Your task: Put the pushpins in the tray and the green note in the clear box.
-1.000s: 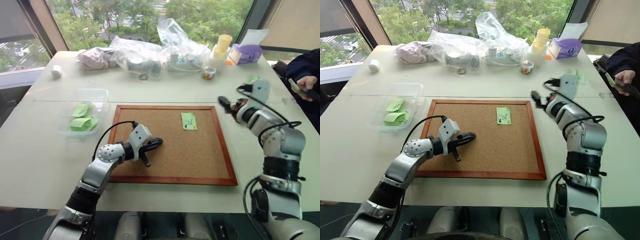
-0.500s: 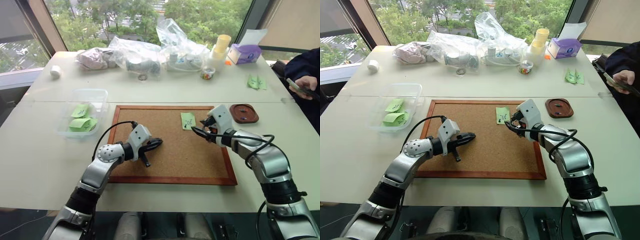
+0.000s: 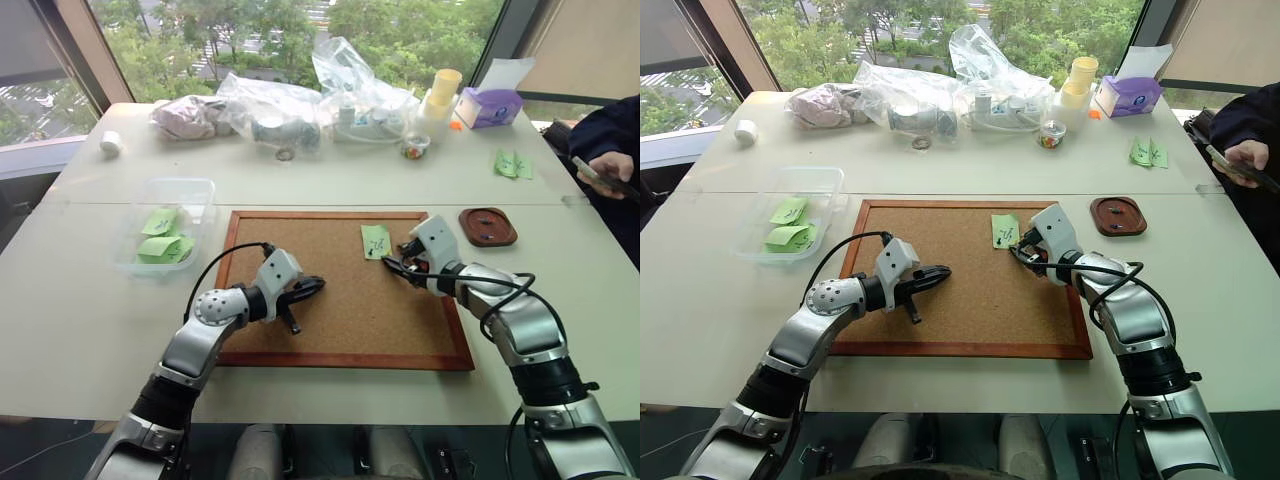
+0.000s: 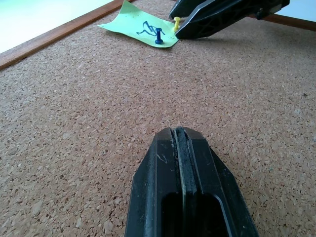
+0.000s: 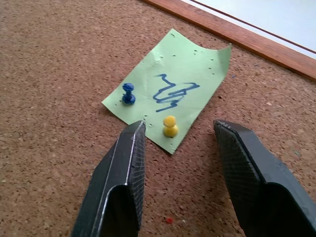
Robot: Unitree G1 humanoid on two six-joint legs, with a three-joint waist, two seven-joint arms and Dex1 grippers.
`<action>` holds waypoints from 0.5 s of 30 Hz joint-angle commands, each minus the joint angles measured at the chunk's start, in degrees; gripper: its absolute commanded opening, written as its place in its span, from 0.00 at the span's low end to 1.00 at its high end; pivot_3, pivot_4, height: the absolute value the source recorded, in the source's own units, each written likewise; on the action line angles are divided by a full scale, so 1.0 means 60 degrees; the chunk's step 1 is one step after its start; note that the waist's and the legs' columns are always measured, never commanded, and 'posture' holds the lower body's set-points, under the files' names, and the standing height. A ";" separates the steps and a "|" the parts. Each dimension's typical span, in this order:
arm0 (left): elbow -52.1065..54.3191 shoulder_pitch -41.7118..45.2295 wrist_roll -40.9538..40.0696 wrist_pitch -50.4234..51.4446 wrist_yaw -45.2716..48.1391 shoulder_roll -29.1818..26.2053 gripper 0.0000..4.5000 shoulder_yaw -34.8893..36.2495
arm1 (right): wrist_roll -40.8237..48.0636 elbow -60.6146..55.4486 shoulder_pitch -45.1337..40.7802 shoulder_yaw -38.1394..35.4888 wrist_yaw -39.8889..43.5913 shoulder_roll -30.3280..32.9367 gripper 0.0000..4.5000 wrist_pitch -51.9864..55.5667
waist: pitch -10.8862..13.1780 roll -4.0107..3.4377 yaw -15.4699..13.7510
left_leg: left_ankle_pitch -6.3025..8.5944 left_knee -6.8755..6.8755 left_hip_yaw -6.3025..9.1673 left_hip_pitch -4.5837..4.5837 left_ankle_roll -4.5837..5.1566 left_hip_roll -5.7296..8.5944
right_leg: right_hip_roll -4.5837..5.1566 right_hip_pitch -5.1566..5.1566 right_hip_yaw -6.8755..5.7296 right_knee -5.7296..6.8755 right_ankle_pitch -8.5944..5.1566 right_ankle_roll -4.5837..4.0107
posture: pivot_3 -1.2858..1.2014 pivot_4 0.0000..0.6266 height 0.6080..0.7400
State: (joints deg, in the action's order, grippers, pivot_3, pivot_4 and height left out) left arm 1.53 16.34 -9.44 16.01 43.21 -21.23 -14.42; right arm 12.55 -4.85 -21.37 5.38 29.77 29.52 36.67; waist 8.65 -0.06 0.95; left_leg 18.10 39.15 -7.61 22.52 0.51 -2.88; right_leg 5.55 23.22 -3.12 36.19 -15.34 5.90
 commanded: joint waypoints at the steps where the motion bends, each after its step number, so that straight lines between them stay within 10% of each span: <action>1: -0.0392 -0.0348 0.0229 0.0448 -0.0028 -0.0129 0.00 -0.0163 | -0.0101 -0.0129 -0.0248 -0.0046 0.0072 -0.0076 0.09 -0.0219 | 0.0000 0.0000 0.0004 | -0.0001 0.0000 0.0000 0.0000 -0.0002 0.0000 | 0.0000 0.0000 0.0000 0.0000 0.0000 0.0000 | 0.52 0.24 1.00; 15: -0.0470 -0.0411 0.0240 0.0554 -0.0017 -0.0099 0.00 -0.0270 | 0.0616 -0.1375 -0.0632 -0.1416 -0.0316 -0.0070 0.01 0.1293 | 0.0000 0.0000 -0.0027 | -0.0004 0.0000 0.0000 0.0003 -0.0008 0.0000 | 0.0001 0.0002 0.0000 -0.0001 0.0000 0.0000 | 0.52 0.24 1.00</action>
State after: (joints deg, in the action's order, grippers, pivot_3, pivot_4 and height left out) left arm 1.69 16.14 -9.44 16.35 43.00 -21.03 -14.67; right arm 14.67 -9.15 -22.42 2.36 29.93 29.31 43.31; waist 8.65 -0.06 0.79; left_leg 18.08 39.14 -7.61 22.54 0.47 -2.88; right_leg 5.57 23.23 -3.12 36.18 -15.34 5.90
